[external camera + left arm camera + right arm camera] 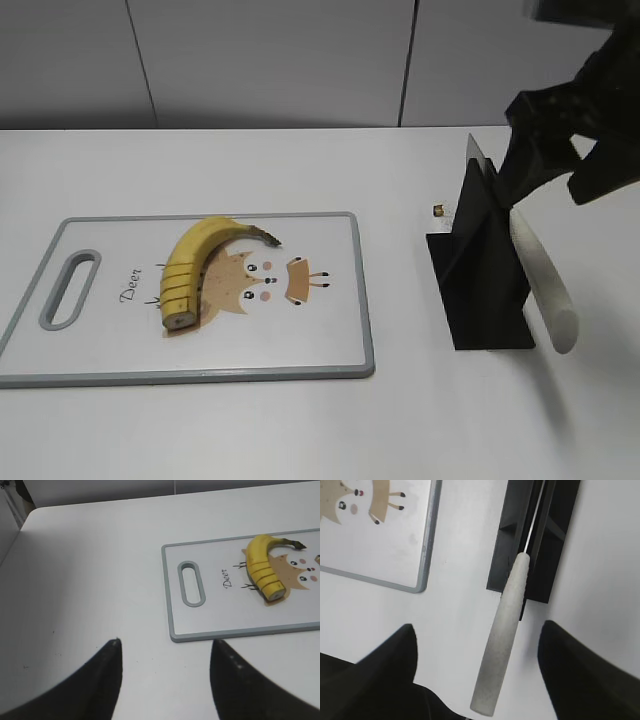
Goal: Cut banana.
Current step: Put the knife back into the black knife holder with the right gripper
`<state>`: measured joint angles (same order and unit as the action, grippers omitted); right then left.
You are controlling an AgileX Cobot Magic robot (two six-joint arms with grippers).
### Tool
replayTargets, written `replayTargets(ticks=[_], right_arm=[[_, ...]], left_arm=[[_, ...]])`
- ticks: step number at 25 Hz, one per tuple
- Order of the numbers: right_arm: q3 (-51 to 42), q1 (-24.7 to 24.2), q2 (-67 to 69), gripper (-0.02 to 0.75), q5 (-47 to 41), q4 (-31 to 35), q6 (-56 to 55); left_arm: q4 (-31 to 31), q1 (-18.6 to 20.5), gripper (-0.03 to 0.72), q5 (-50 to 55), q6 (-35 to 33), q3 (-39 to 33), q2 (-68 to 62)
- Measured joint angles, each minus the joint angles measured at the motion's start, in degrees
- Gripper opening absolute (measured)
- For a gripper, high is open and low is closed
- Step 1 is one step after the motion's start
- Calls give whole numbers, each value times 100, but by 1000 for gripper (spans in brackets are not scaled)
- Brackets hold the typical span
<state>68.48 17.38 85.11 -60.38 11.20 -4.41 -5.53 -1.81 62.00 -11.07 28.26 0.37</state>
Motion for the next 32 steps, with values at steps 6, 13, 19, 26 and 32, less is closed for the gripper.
replayTargets(ticks=[6,13,19,26,32], right_arm=[[-104,0,-915,568,-68,-13,441],[-1166,0,-2228,568,218,-18,882],[-2235,0,-3535,570,520,-18,1184],[-3215,0,-4952,570,523,-122,1216],[-3679,5,-6055,570,249,-220,1216]], left_arm=[[0,0,555,0,0,0,0],[0,0,559,0,0,0,0],[0,0,558,0,0,0,0],[0,0,558,0,0,0,0],[0,0,558,0,0,0,0]])
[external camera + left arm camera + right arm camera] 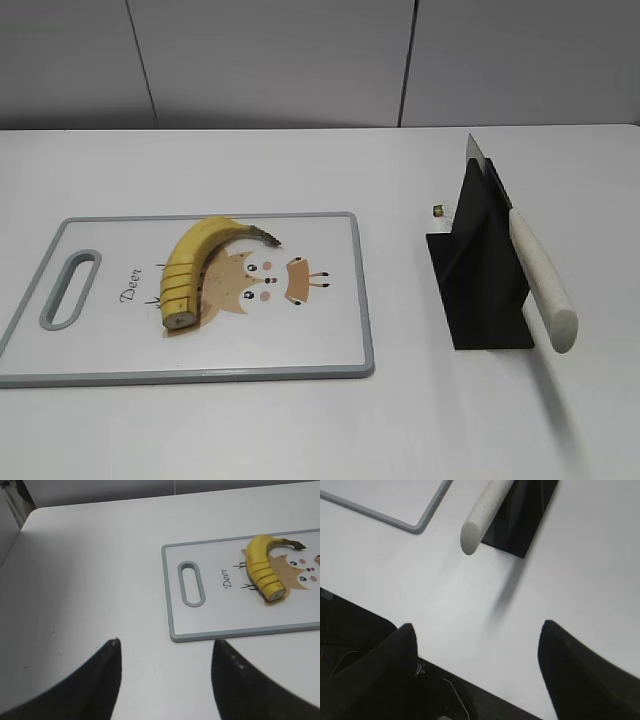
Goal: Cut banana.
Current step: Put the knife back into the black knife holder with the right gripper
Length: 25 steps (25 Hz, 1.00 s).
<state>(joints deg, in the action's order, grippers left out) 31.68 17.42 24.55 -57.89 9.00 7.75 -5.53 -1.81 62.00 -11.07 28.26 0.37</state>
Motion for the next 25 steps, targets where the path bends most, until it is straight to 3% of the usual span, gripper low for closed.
replayTargets(ticks=[11,19,25], right_arm=[[-260,1,-1866,570,-228,-25,251],[-267,1,-2488,570,-240,-13,259],[-275,-442,-2488,570,-240,47,259]], left_arm=[[0,0,558,0,0,0,0],[0,5,555,-7,0,0,0],[0,5,555,-7,0,0,0]])
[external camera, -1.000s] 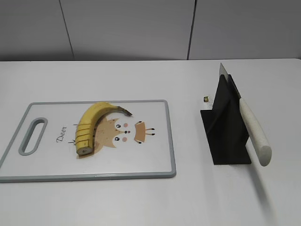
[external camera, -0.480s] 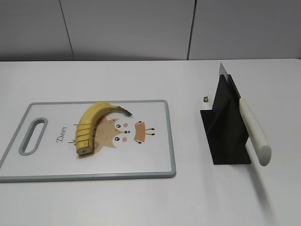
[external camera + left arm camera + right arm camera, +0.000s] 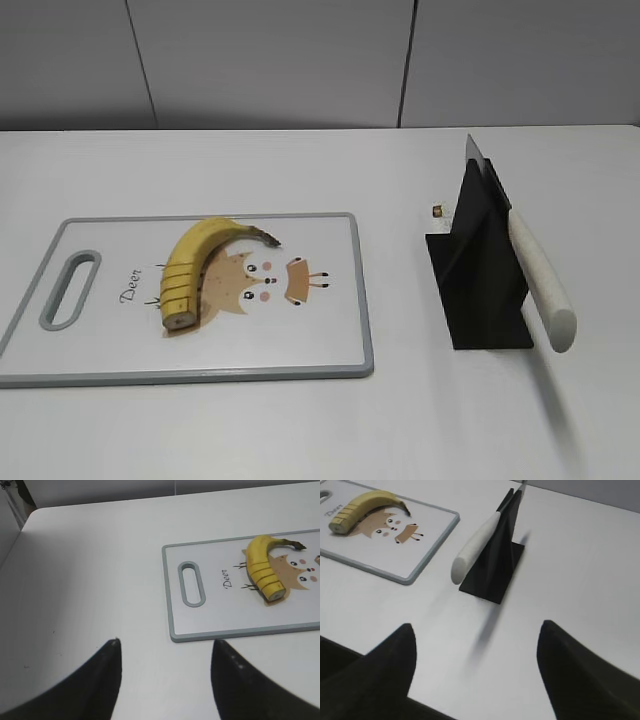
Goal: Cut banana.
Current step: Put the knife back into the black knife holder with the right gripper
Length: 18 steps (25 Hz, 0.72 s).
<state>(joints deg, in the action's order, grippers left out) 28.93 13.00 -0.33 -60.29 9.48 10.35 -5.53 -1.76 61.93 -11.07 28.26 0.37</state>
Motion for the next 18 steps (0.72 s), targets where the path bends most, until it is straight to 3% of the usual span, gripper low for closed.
replayTargets(ticks=[8,18], right_arm=[[0,-935,0,570,0,14,5],[0,-996,0,570,0,32,5]], left_arm=[[0,0,552,0,0,0,0],[0,0,543,0,0,0,0]])
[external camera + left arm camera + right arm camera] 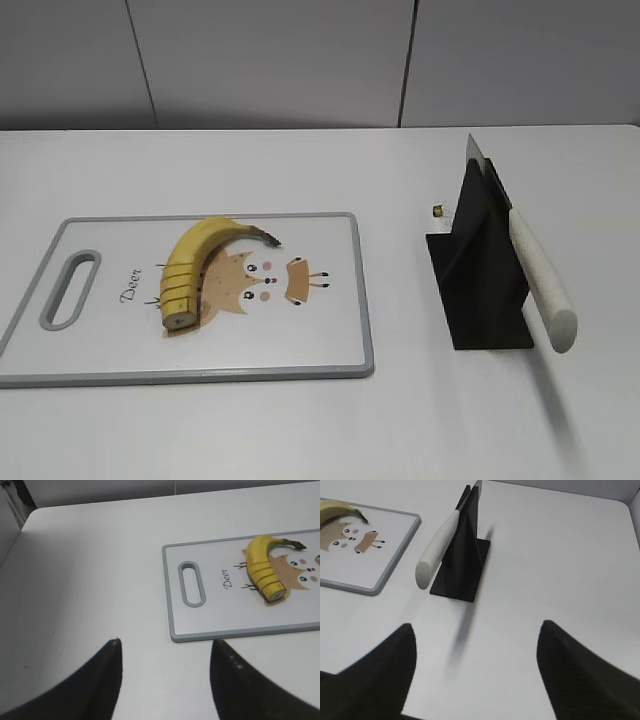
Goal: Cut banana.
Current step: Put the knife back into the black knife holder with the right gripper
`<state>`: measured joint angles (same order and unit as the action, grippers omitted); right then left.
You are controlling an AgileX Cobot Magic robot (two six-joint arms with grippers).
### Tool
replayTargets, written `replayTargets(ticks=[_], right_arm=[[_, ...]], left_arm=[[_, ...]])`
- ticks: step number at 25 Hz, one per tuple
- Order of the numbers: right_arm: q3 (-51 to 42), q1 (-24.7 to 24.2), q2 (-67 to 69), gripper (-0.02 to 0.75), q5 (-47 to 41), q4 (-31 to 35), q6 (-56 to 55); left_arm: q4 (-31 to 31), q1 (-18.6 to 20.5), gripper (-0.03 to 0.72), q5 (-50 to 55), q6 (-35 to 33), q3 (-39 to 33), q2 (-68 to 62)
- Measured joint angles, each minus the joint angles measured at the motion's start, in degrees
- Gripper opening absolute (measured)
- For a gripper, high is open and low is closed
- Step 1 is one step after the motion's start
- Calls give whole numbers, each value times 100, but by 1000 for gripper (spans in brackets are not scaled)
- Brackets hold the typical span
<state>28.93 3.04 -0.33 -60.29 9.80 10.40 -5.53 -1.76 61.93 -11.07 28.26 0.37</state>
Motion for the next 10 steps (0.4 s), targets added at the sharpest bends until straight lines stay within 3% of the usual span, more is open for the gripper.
replayTargets(ticks=[10], right_arm=[[0,0,0,570,0,0,0]], left_arm=[[0,0,543,0,0,0,0]])
